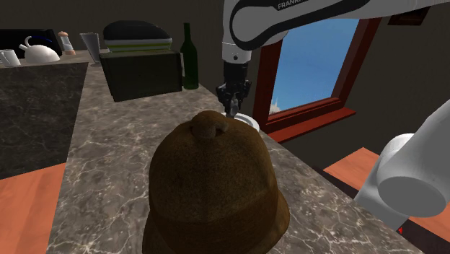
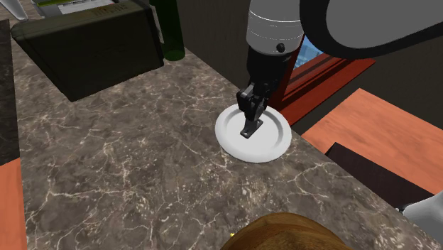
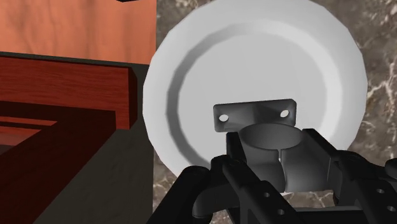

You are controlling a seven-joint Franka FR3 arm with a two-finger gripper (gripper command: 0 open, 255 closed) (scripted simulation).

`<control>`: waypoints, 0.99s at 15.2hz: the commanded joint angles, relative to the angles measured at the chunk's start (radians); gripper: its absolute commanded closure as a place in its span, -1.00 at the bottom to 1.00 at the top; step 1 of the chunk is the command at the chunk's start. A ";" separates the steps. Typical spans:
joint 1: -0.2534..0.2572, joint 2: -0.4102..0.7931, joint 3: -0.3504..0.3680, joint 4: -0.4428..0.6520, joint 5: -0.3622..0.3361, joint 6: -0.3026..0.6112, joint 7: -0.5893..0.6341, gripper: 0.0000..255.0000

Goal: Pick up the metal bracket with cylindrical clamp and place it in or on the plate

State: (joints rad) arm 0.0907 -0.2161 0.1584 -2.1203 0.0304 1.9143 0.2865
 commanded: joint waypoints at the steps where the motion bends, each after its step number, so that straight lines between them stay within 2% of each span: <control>1: 0.000 0.000 0.000 0.000 0.000 0.001 0.000 1.00; 3: 0.000 0.000 0.000 0.000 0.000 0.001 0.000 1.00; 4: 0.000 0.000 0.000 0.000 0.000 0.001 0.000 -1.00; 9: 0.000 0.000 0.000 0.000 0.000 0.001 0.000 -1.00; 13: -0.001 -0.011 -0.003 0.116 0.000 -0.127 0.000 -1.00; 15: -0.001 -0.011 -0.003 0.116 0.000 -0.127 0.000 -1.00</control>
State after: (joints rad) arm 0.0895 -0.2267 0.1555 -2.0128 0.0303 1.7976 0.2857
